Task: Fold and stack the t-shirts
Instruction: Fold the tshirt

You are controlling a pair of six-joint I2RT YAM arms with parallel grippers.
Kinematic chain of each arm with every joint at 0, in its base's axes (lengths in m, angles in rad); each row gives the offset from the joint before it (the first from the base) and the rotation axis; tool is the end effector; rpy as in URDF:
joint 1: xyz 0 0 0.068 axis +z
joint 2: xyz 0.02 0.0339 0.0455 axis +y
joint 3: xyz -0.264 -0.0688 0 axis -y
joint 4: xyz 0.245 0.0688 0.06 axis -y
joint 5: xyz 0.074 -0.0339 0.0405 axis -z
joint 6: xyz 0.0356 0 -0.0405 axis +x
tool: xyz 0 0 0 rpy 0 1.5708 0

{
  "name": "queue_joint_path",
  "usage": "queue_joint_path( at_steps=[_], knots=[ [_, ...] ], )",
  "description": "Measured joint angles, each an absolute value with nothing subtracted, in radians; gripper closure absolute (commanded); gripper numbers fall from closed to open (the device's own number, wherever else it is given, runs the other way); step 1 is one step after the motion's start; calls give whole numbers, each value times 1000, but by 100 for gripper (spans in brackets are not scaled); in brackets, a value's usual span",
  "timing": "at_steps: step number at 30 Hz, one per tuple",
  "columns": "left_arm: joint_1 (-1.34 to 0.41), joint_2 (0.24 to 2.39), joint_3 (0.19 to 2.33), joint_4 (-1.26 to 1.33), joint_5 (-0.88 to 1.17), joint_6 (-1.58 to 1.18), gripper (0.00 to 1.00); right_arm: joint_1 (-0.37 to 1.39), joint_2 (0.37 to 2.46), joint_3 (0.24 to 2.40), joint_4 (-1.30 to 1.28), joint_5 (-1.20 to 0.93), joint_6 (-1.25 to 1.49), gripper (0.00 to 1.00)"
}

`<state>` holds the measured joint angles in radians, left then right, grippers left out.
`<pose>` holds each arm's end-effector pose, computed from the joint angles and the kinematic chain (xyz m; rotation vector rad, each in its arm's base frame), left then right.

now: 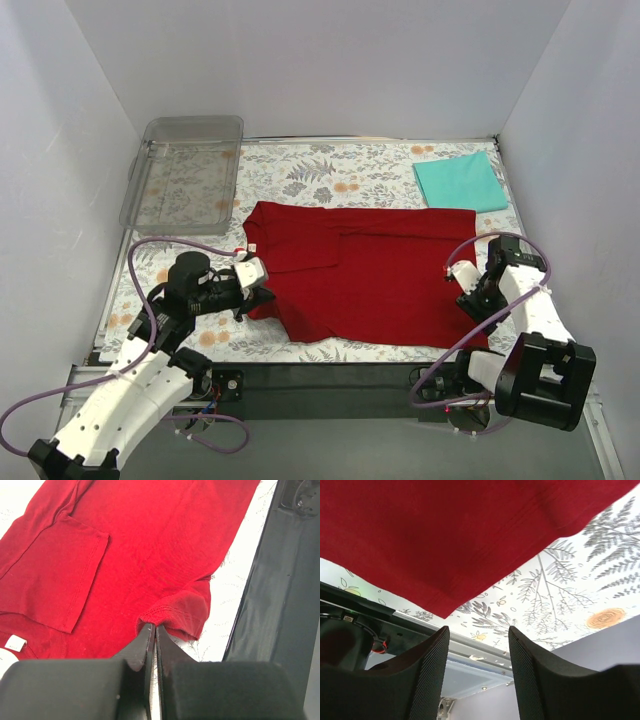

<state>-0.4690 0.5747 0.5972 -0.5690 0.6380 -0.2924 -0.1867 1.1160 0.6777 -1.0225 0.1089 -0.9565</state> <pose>0.1061 -0.0775 0.2692 0.5912 2.1206 -1.1158 0.1598 -0.0341 0.1923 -1.1550 2.8759 -0.2344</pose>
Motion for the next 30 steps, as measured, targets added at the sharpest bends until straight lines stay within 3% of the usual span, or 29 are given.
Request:
queue_joint_path(
  at_steps=[8,18,30],
  knots=[
    [-470,609,597,-574,635,-290,100,-290,1187,640,-1013,105,-1021,52],
    [-471,693,597,-584,619,-285,100,-320,1215,604,-1002,44,-1097,64],
    [-471,710,598,-584,613,-284,100,-320,1217,562,-989,15,-1110,59]
  ],
)
